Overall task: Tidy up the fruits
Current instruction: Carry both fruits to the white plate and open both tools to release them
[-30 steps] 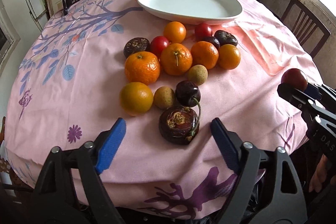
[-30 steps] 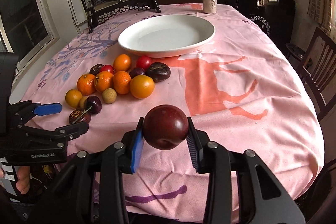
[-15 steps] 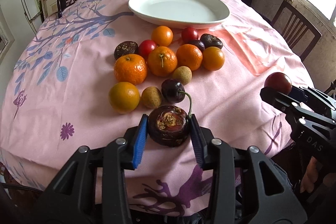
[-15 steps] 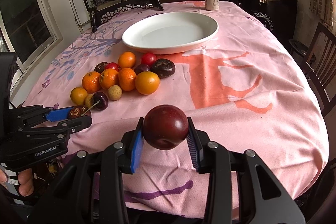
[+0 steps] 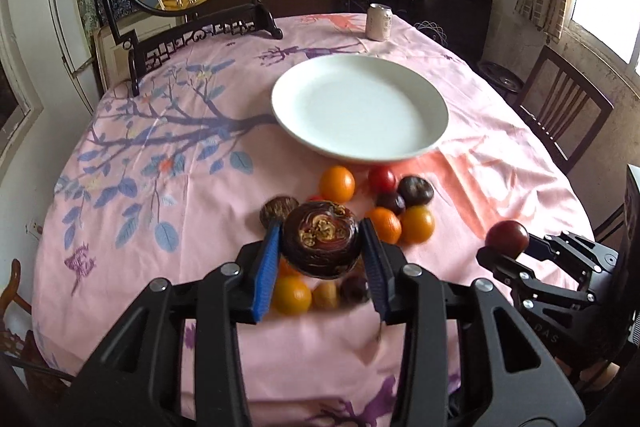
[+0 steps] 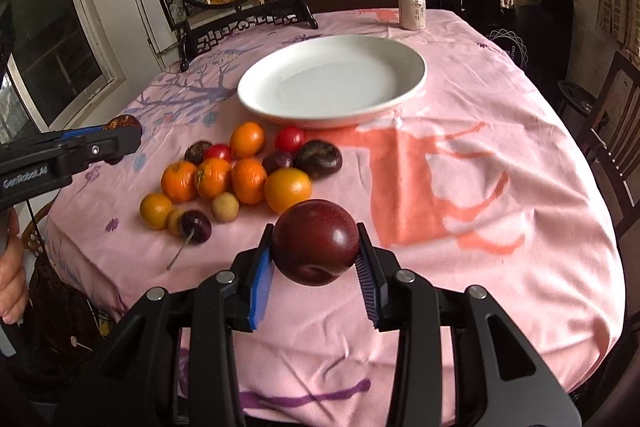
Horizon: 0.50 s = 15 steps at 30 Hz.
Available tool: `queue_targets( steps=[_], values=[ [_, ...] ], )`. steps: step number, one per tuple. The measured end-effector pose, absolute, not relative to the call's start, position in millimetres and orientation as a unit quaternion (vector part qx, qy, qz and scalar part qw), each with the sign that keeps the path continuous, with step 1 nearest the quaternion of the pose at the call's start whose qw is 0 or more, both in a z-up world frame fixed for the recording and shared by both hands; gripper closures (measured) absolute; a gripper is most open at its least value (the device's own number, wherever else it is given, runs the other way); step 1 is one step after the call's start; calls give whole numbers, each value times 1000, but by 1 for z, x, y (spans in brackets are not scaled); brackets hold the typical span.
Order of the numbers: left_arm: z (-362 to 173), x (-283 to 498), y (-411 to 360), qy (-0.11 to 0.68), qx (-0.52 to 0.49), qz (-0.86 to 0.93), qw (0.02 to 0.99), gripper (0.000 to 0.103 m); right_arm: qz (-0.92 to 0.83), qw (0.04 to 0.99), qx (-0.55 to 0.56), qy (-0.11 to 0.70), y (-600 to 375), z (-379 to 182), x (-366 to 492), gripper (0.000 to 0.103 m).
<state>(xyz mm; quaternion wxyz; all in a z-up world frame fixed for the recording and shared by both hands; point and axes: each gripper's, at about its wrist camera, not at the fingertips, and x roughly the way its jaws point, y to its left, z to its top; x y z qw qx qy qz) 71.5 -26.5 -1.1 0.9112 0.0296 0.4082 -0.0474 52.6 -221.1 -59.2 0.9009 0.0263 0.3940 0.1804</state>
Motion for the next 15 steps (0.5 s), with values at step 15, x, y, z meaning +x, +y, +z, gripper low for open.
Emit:
queue_targets(
  steps=[15],
  values=[
    [-38,376,-48,515,-42,-29,855,63,193,874,-27,445,-191,-62,338,65]
  ],
)
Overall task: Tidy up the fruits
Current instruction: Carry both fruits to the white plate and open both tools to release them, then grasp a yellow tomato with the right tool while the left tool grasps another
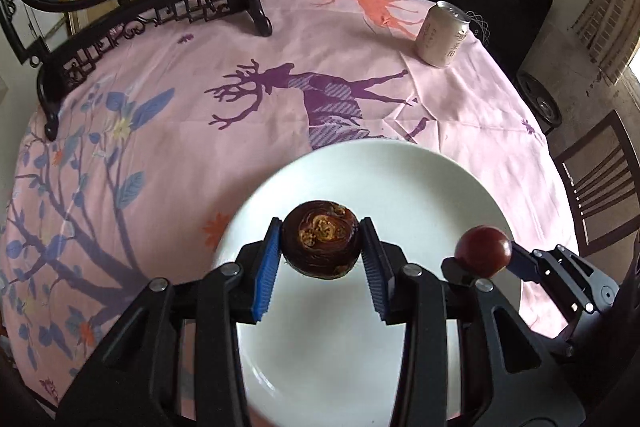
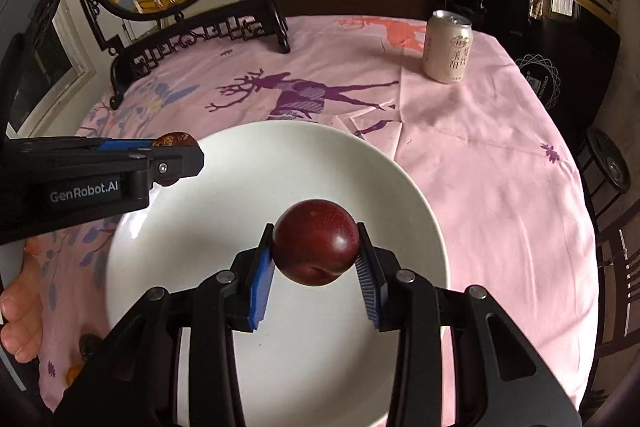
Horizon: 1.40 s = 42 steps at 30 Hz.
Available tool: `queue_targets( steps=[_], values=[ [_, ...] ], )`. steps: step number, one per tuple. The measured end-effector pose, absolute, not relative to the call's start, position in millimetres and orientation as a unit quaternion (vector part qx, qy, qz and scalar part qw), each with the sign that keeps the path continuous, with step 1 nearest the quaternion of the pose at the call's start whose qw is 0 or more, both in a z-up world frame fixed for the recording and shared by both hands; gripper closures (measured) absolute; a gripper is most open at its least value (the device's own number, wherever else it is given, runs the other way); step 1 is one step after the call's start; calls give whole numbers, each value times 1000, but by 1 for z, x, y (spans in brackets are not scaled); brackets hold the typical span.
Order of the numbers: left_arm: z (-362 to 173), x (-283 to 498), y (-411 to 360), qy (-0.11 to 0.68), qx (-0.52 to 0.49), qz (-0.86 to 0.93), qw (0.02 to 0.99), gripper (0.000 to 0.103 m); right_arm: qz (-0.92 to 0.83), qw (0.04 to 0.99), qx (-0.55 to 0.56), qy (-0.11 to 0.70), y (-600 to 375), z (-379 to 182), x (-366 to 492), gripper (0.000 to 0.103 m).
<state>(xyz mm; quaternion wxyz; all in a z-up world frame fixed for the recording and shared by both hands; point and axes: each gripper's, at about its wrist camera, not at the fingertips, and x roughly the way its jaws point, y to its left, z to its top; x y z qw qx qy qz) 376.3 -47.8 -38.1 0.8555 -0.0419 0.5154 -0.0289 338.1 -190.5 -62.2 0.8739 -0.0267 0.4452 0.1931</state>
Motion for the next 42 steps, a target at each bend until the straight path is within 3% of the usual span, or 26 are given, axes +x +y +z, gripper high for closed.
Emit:
queue_targets(
  steps=[5,7,9,10,13,18,27,40,42],
  values=[
    [-61,396,-58,541,-35,-39,840,62,204,861,-44,463,-178,-75,359,63],
    [-61,399,-56,541,-34,-35,840,57,192,865,-57,460,-176,-75,360,53],
    [-50,391,-51,528,-30,-32,848,45,180,875,-65,444,-180,-65,352,50],
    [-41,385,-48,520,-30,-32,853,43,178,879,-64,437,-184,-57,346,50],
    [-11,350,-34,487,-30,-34,872,42,164,893,-62,414,-195,-27,317,44],
    [15,243,-17,427,0,-35,903,25,148,903,-27,403,-215,-2,227,42],
    [-40,82,24,418,-24,-19,908,25,146,905,11,400,-215,-47,80,41],
    [-69,34,49,443,-9,10,897,23,178,883,-23,433,-171,-89,86,41],
    [-70,33,50,444,-9,9,896,23,180,884,-25,430,-166,-93,92,47]
  ],
)
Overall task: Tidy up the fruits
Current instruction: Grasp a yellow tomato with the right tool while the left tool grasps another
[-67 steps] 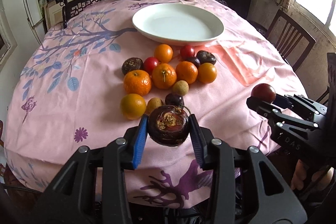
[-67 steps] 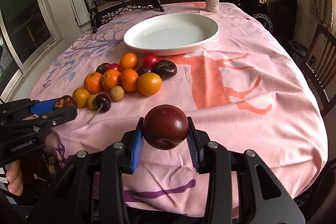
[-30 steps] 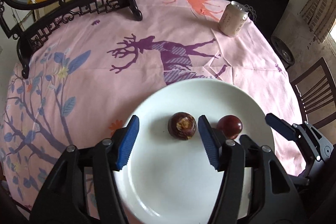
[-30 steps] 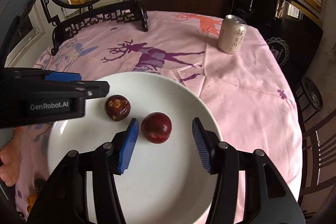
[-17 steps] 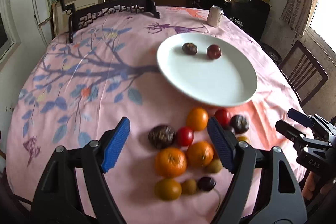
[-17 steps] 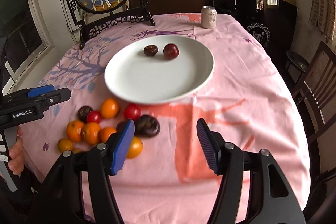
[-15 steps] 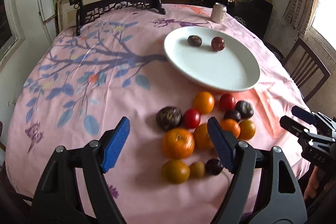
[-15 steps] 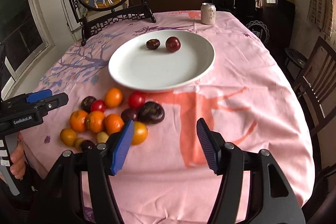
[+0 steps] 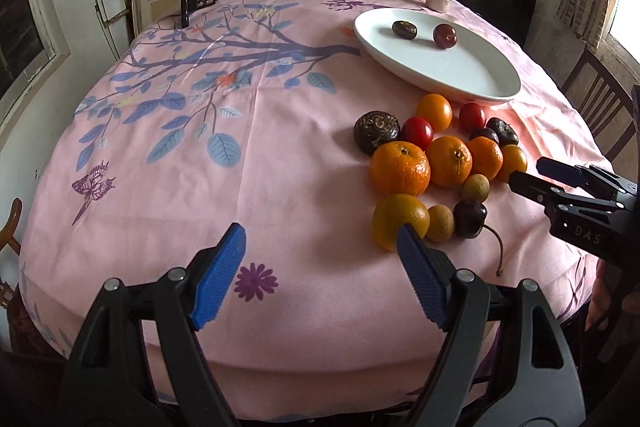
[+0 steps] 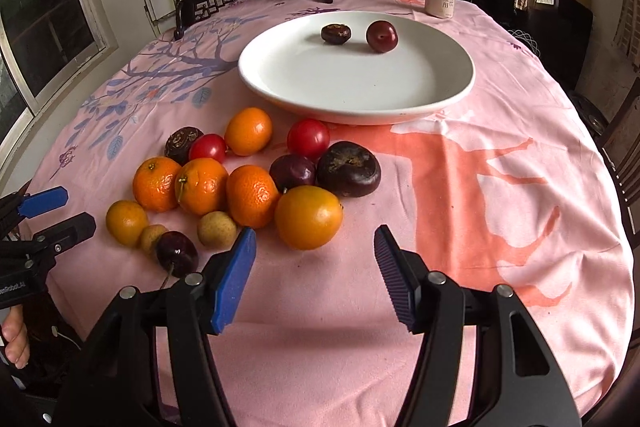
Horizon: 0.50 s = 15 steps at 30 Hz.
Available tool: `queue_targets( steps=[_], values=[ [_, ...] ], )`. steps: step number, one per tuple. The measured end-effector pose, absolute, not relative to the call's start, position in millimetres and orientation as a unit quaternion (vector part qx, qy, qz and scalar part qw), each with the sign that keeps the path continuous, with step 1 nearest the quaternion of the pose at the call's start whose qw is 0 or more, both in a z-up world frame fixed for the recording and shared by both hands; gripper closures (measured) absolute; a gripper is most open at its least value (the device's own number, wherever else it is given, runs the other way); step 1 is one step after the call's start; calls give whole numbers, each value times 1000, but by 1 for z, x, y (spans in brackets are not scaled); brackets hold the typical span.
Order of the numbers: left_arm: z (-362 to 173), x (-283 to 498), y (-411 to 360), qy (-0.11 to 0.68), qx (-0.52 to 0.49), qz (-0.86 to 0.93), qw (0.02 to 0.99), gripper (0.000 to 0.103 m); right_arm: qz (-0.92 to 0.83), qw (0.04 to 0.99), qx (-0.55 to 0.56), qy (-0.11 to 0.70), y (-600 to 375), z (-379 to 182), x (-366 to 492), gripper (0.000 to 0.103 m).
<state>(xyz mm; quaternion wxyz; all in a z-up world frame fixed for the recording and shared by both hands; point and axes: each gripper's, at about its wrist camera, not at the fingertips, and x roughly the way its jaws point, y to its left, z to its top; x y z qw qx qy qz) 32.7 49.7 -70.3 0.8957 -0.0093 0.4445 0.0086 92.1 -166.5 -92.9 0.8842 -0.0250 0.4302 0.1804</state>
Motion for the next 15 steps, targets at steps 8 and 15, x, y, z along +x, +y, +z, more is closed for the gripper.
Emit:
queue_targets(
  steps=[8,15],
  values=[
    [-80,34,42,460,-7,-12,888,23,196,878,-12,437,-165,-97,102,64],
    [-94,50,29,475,-11,-32,880,36,188,883,-17,430,-175,-85,74,64]
  ],
)
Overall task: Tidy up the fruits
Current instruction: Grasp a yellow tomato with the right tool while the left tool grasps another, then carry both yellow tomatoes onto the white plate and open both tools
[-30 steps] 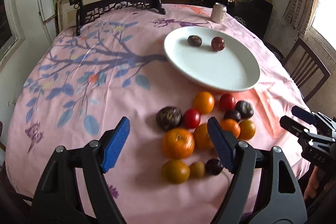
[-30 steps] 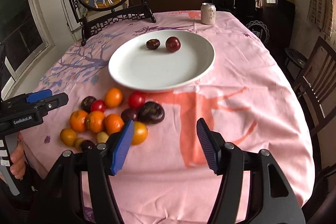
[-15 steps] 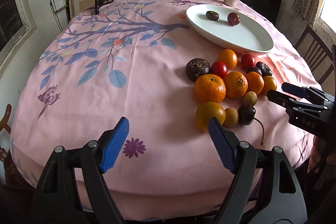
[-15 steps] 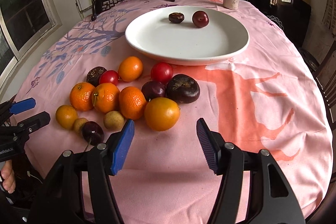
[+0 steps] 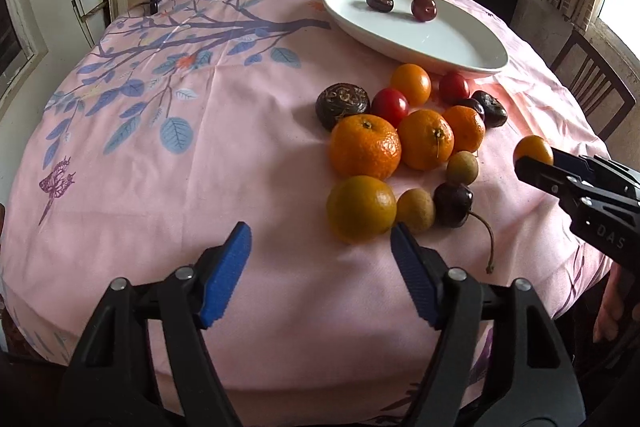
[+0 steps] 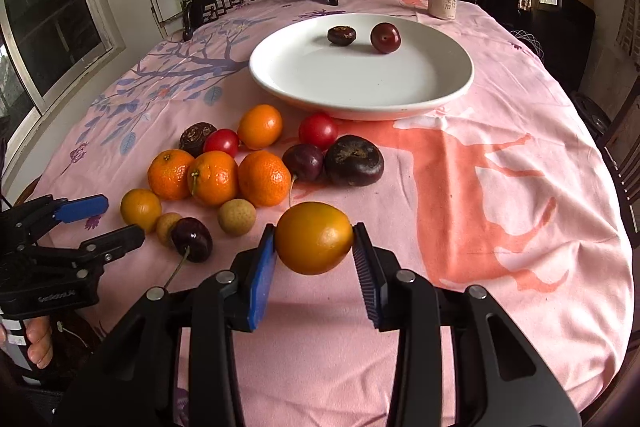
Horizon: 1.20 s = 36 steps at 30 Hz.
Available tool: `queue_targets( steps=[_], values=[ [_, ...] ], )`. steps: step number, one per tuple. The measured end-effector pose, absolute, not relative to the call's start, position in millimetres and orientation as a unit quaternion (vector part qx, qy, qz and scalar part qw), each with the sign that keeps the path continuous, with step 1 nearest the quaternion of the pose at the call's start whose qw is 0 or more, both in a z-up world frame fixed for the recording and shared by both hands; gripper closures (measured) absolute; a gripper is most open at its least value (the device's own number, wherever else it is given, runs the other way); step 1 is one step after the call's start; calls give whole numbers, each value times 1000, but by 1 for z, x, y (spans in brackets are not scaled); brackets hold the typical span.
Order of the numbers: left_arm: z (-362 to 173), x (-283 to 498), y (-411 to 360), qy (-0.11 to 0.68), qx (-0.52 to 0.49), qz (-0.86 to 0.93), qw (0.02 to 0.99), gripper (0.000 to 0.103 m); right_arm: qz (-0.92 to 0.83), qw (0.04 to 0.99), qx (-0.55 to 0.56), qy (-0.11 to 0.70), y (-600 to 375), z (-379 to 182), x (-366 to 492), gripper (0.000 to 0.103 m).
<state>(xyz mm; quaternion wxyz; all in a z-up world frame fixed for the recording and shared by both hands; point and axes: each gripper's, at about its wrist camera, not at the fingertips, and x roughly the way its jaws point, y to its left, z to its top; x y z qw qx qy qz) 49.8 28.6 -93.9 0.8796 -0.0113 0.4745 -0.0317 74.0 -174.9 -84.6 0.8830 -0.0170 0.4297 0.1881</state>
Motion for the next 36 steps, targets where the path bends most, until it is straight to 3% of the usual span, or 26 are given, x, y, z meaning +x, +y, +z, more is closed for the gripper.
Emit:
queue_targets(
  steps=[4,5,24,31,36],
  values=[
    [-100,61,21,474,-20,-43,879,52,187,883,-7,431,-181,-86,70,64],
    [-99,62,21,473,-27,-50,879,69,186,883,-6,431,-182,-86,70,64],
    [-48,69,6,443,-26,-83,892,68,195,890,6,412,-191,-70,68,64],
    [-9,173,-9,438,6,-64,897,68,185,902,-19,389,-197,-36,134,64],
    [-17,271,-26,467,-5,-50,883,68,167,903,-21,395,-201,-29,226,64]
  ],
)
